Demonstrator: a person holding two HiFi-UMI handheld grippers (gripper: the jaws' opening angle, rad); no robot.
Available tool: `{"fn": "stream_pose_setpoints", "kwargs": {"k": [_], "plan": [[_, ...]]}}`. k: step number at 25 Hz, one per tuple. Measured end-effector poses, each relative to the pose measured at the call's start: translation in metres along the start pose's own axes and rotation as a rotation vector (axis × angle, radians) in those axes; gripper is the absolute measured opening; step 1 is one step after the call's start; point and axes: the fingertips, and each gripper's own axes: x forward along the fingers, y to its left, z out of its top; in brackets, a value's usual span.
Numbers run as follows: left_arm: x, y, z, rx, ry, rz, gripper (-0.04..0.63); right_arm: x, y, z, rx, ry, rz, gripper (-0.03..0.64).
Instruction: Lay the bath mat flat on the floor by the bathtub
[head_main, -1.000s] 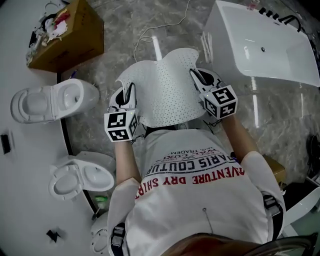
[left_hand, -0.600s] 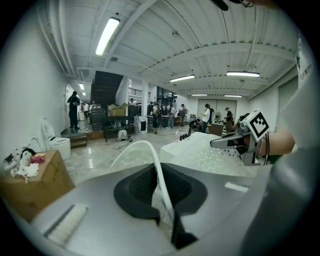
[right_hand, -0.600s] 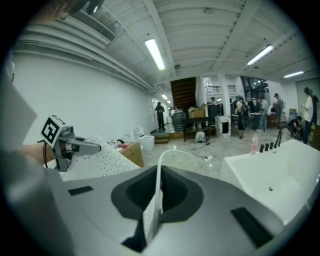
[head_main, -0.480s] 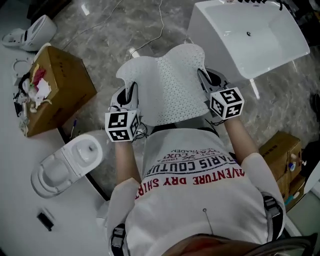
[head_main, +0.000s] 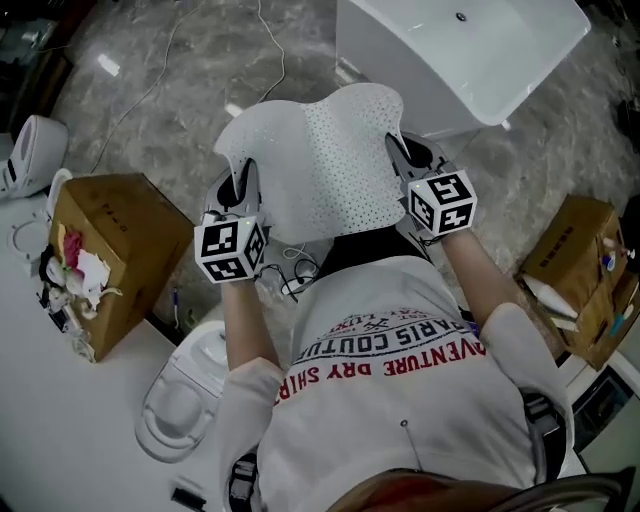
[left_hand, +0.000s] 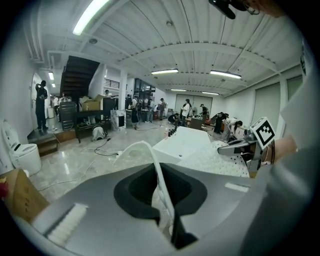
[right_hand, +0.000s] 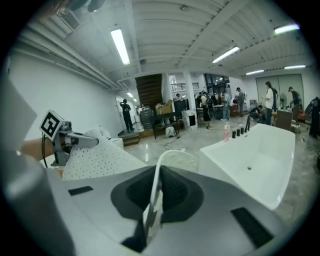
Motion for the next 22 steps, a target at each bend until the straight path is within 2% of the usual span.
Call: {"fn": "stream_pose_setpoints", "kwargs": {"k": [5, 14, 22], "plan": [[0.088, 0.006, 0.011, 0.040, 0.066, -0.091, 0.020, 0.039, -0.052, -0.015, 0.046, 0.025, -0.079, 0.014], [0.237, 0.006, 0.030, 0.139, 0.161, -0.286, 0.020, 0.096, -0.146, -0.042, 0.235, 0.061, -0.260, 0.014], [0.360, 0.012, 0.017, 0.162, 0.224, -0.431, 0.020, 0.128, -0.197, -0.072, 0.379, 0.102, -0.450, 0.014]]}}
